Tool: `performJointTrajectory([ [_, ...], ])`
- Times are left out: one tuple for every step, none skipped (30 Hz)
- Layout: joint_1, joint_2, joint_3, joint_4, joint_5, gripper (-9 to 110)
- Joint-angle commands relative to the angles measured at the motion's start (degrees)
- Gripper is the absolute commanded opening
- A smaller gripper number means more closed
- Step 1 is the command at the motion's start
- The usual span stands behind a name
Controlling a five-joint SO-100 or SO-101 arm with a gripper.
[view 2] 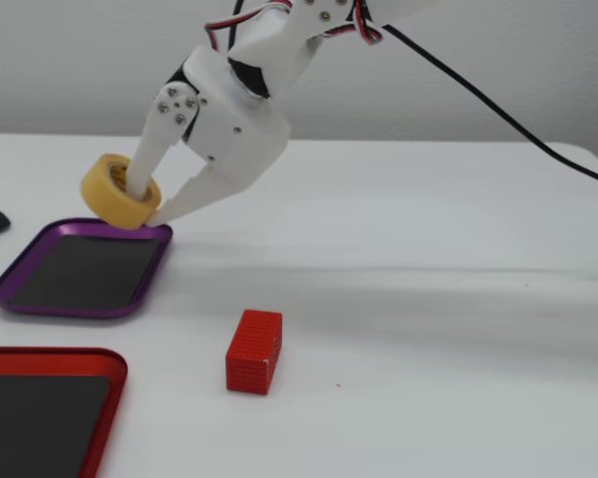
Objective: Grasp a tape and put it in the right purple dish.
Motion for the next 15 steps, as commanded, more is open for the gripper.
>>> performJointTrajectory([
  [0.7, 1.5, -2.4, 0.4, -0.2, 1],
  [0.7, 1.5, -2.3, 0.4, -0.2, 2],
  [0.7, 1.6, -2.1, 0.5, -0.2, 4],
  [0.7, 1.6, -2.0, 1.0, -0.2, 6],
  [0.7, 1.6, -2.1, 2.0, -0.2, 8],
  [0.7, 1.6, -2.3, 3.3, 0.0, 10],
  [0.7, 1.6, -2.3, 4.7, 0.1, 11],
  [0.7, 1.6, -2.3, 5.9, 0.2, 13],
  [0.7, 1.6, -2.3, 6.9, 0.2, 14],
  [0.7, 1.7, -2.3, 7.7, 0.3, 14],
  [0.7, 1.8, -2.4, 8.4, 0.3, 15],
  [0.6, 1.8, -2.4, 9.2, 0.3, 15],
  [0.6, 2.0, -2.5, 10.1, 0.3, 15],
  [0.6, 2.8, -2.5, 10.9, 0.3, 15],
  [0.6, 4.0, -2.5, 11.9, 0.4, 15],
])
